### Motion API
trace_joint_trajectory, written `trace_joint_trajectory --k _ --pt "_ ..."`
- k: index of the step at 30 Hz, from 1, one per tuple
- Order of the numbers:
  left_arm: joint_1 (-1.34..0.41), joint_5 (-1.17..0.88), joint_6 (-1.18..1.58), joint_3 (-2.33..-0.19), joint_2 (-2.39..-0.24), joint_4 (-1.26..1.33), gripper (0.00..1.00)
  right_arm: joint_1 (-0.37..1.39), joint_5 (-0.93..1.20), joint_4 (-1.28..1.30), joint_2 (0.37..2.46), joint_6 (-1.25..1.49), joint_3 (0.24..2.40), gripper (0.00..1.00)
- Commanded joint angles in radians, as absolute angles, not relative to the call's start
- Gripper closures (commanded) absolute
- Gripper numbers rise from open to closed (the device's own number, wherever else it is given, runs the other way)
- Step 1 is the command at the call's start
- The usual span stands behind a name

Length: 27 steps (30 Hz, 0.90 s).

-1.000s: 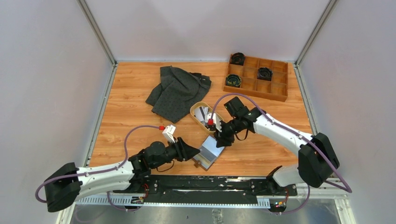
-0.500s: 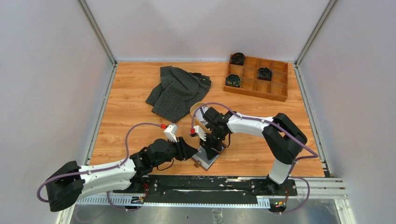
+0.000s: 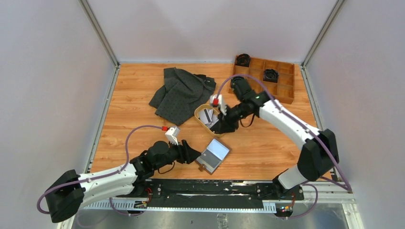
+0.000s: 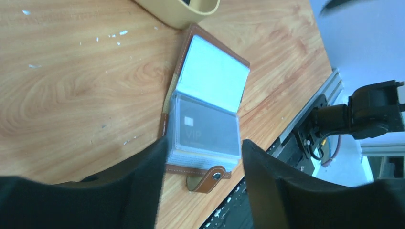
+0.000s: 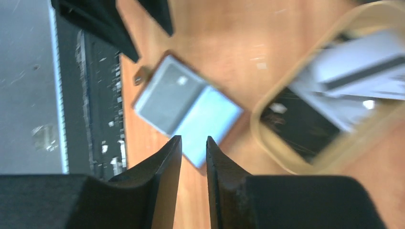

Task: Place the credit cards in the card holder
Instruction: Turn over the card slot in the card holder.

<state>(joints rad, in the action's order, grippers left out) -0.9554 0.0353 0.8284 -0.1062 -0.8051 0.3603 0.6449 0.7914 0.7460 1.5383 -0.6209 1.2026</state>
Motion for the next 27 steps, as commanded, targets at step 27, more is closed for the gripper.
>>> trace_joint_trajectory --k 27 --pt "-0.757 -0.002 0.718 -0.049 -0.537 0.278 0.00 0.466 0.824 0.766 1.878 -0.352 1.616 0.54"
